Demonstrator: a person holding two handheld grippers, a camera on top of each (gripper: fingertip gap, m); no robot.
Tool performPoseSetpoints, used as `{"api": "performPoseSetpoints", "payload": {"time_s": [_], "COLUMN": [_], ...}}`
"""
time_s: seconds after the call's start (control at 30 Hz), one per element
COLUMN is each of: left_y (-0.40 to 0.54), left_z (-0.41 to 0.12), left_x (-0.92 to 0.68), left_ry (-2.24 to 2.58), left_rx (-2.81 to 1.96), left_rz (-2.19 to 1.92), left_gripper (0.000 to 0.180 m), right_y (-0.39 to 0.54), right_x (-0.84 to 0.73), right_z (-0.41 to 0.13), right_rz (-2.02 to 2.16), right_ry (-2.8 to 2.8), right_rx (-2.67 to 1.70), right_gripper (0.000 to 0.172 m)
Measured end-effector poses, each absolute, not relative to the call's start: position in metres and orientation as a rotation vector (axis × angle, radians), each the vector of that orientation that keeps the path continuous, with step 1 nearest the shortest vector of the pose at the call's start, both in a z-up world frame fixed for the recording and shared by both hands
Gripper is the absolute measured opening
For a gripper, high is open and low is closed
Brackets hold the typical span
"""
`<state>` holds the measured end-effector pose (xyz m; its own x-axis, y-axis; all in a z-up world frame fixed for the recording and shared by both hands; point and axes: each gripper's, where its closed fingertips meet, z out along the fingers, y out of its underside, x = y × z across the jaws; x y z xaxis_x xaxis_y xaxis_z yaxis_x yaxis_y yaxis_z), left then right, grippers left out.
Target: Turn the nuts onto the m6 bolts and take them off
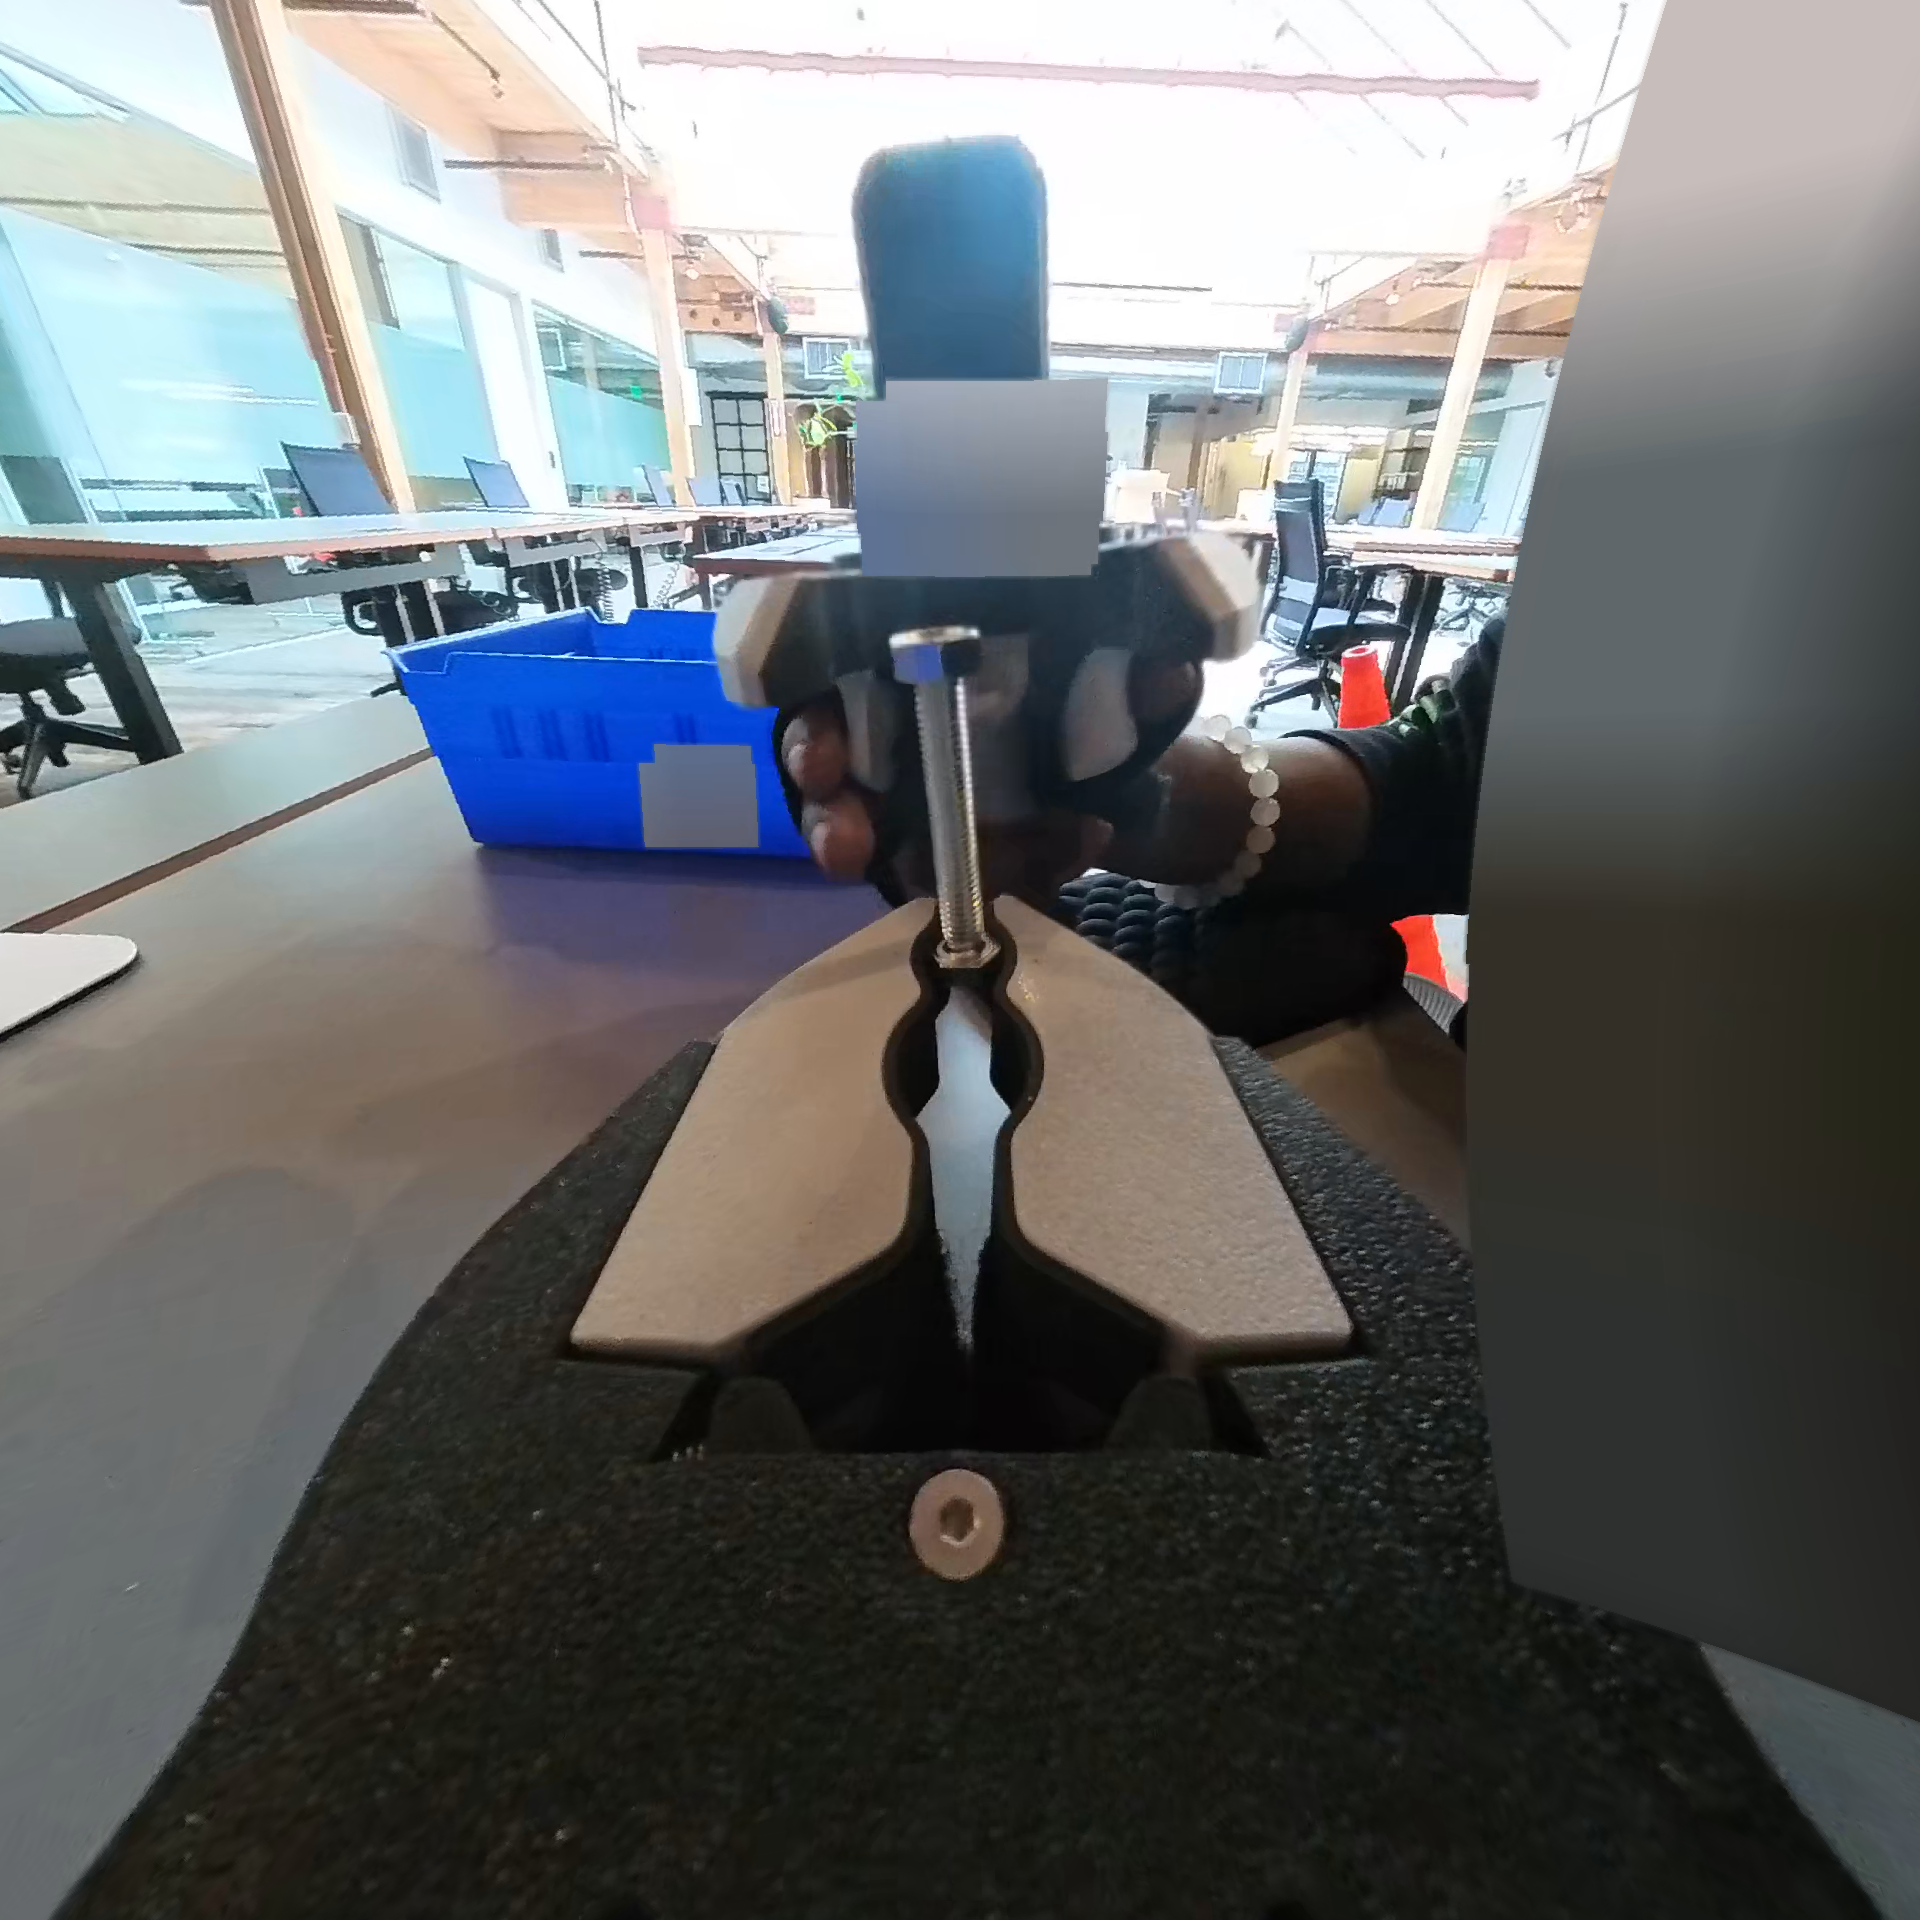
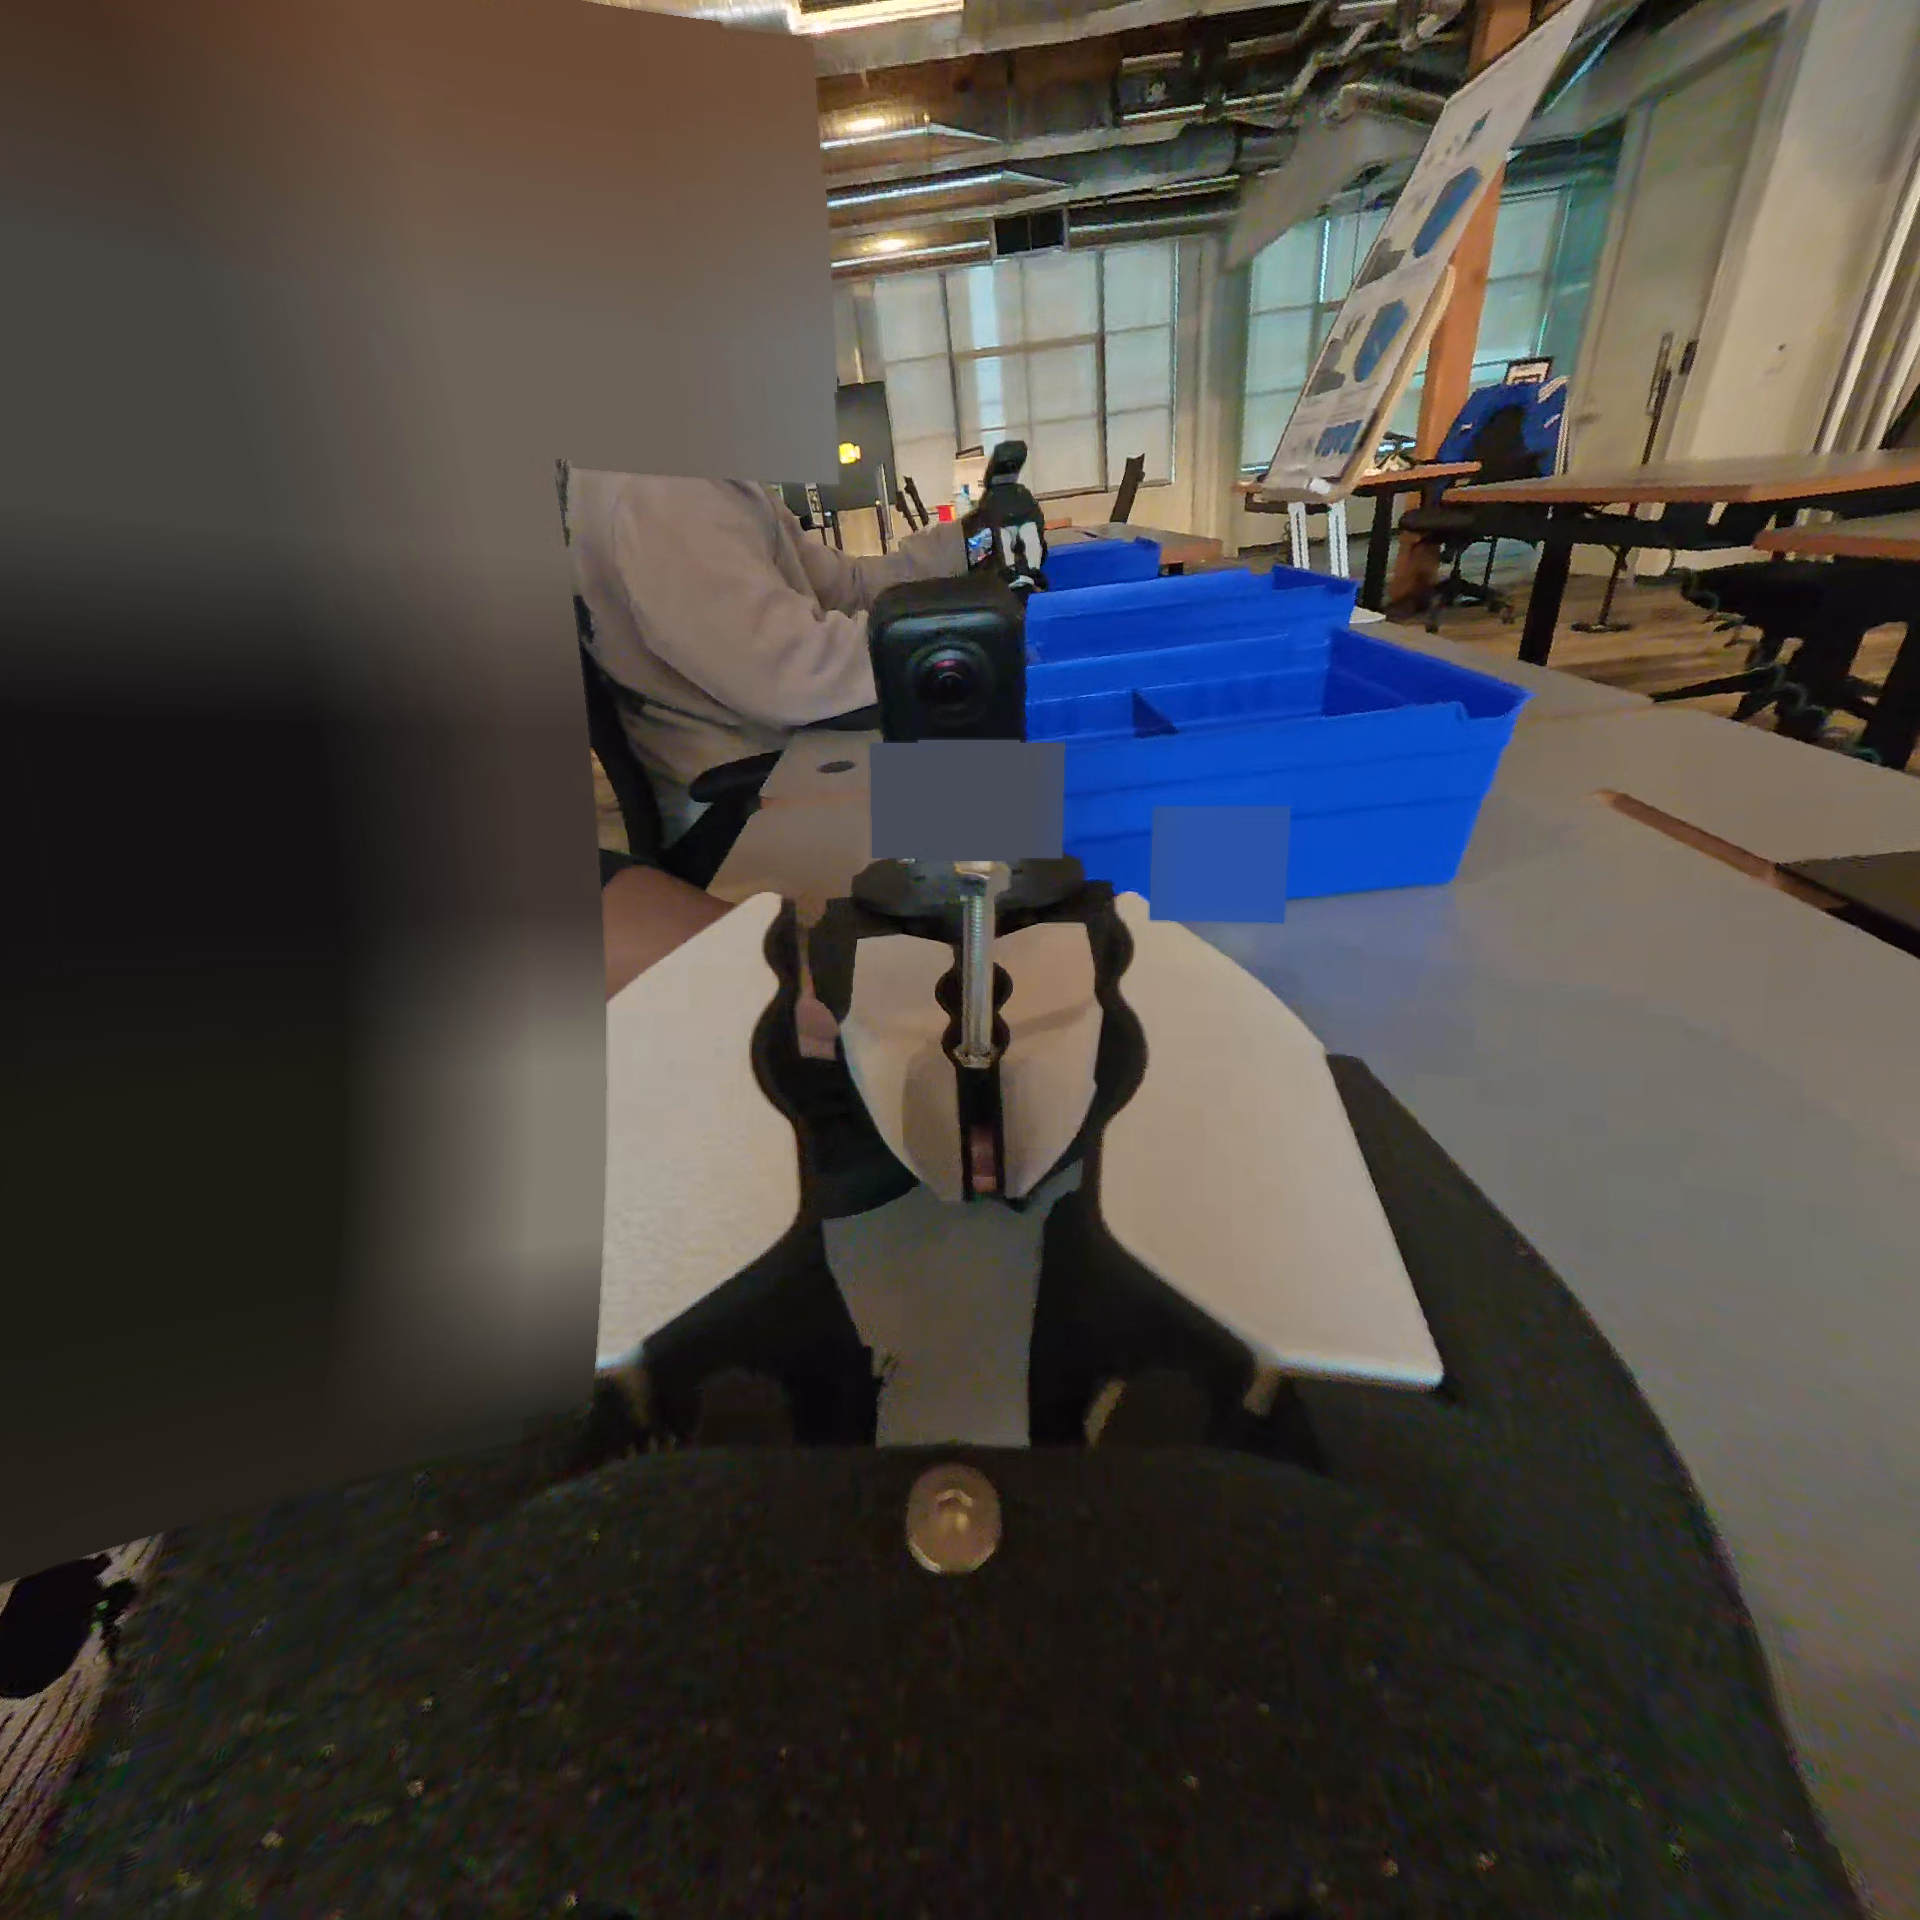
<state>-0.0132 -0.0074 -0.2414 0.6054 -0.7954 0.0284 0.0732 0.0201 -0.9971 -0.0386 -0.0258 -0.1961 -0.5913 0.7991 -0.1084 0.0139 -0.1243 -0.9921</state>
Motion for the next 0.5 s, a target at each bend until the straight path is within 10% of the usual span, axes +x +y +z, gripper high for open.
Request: {"api": "performPoseSetpoints", "payload": {"time_s": [0.37, 0.5], "left_y": [0.0, 0.0001], "left_z": [-0.2442, -0.2453], "left_x": [-0.0159, -0.0146], "left_ry": [0.631, 0.641], "left_rx": [-1.435, -1.439], "left_rz": [-0.709, -0.7], "left_gripper": [0.004, 0.005], "right_y": [-0.0321, -0.027], "right_x": [-0.0305, -0.0342], "right_z": [-0.1896, -0.1888], "right_rz": [1.76, 1.752], "right_ry": [-1.597, -1.555], "right_rx": [-0.83, -0.855], "right_gripper": [0.025, 0.043]}}
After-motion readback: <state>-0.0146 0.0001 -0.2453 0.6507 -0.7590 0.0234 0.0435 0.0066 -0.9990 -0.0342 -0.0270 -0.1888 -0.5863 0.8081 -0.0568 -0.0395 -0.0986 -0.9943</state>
